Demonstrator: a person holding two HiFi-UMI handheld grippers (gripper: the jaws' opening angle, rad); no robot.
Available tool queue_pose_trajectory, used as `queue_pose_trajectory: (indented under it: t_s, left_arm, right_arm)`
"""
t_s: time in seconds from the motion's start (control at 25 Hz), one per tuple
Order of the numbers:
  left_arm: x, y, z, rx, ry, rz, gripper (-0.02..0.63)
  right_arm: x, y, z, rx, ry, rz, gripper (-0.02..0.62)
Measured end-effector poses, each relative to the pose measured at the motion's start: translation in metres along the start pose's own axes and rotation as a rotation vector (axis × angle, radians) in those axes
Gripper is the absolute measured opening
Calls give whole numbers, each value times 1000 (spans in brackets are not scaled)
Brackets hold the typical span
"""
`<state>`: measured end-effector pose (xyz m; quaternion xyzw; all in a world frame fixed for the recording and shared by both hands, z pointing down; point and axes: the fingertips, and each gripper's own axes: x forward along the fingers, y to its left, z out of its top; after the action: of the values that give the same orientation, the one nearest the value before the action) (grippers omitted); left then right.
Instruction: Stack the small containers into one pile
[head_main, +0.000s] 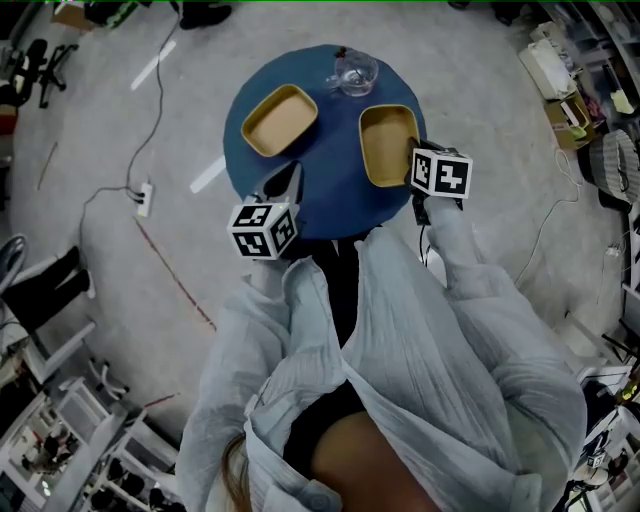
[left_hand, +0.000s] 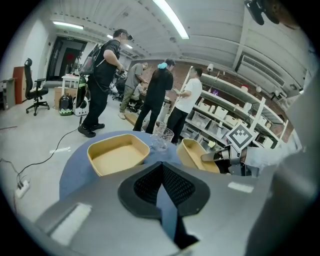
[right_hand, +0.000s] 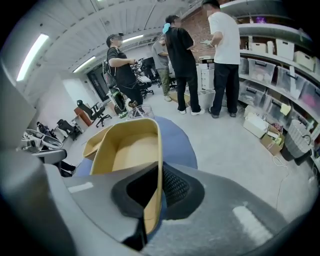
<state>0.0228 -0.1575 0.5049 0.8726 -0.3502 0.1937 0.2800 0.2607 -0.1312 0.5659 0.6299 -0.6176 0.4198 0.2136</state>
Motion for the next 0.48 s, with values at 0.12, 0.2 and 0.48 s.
queue_pose_trajectory:
  t_s: [0.12,0.2,0.48]
  left_arm:
    - [-2,9,0,13,14,-23,13]
    - [-3,16,1,25,24,-41,13]
    - [-10,44,12,68,47,-89,12]
  right_arm:
    - [2,19,1,17,-12,-7,8]
    - [2,31,2,37,-20,-8,8]
    - [4,70,11,202,-66,-17,9]
